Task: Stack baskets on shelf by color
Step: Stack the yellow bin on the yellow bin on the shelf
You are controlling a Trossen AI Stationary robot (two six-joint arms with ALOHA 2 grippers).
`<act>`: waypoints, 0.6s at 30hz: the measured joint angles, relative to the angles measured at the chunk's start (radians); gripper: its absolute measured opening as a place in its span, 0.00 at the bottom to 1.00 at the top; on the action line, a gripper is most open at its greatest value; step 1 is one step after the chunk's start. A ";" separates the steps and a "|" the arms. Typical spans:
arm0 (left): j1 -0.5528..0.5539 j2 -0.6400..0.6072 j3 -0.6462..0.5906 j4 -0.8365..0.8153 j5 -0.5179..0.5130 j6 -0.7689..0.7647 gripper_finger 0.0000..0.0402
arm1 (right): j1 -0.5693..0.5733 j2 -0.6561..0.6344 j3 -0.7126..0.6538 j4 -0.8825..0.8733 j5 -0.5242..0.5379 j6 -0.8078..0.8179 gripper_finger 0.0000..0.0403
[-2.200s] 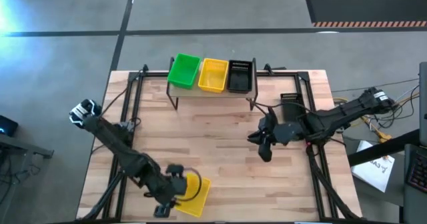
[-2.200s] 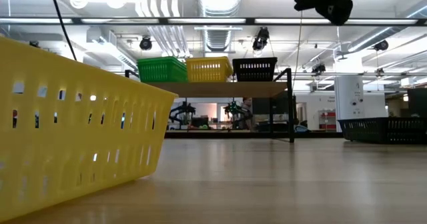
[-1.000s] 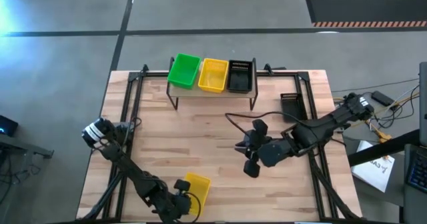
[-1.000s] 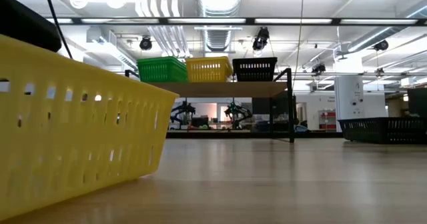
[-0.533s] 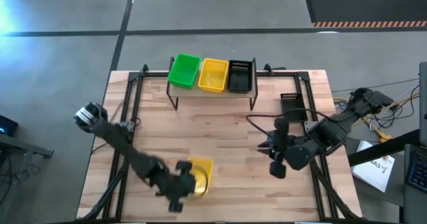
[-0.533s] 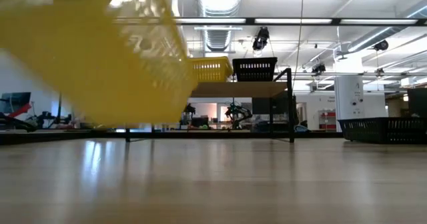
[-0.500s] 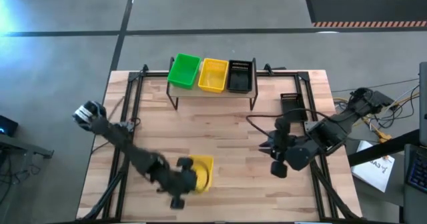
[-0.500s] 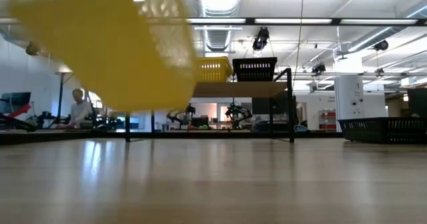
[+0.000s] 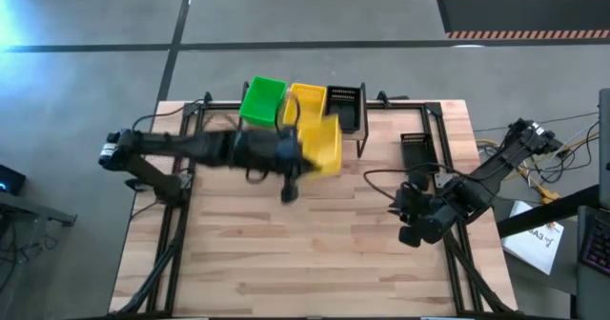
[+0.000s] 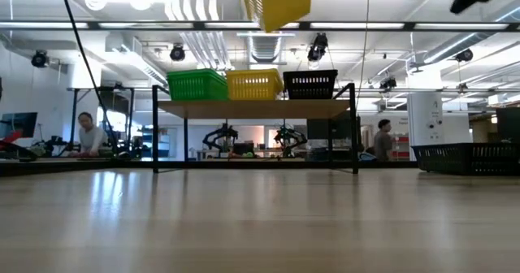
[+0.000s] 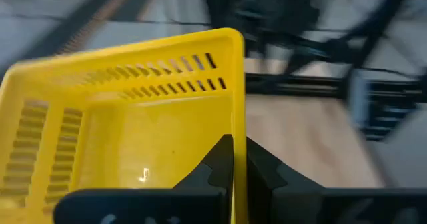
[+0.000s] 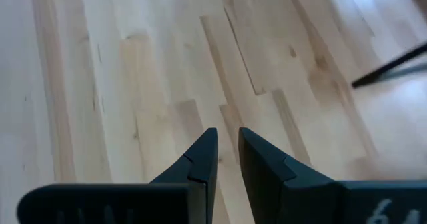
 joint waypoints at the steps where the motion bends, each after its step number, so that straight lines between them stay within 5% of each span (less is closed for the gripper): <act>1: 0.036 0.003 0.020 -0.017 0.000 0.038 0.00 | 0.001 -0.023 -0.028 0.010 0.001 0.011 0.13; 11: 0.348 0.031 0.039 -0.091 -0.004 0.462 0.00 | 0.001 -0.224 -0.143 0.023 0.007 0.064 0.13; 18: 0.430 0.085 0.023 -0.100 0.003 0.624 0.00 | 0.001 -0.284 -0.151 0.024 0.017 0.082 0.13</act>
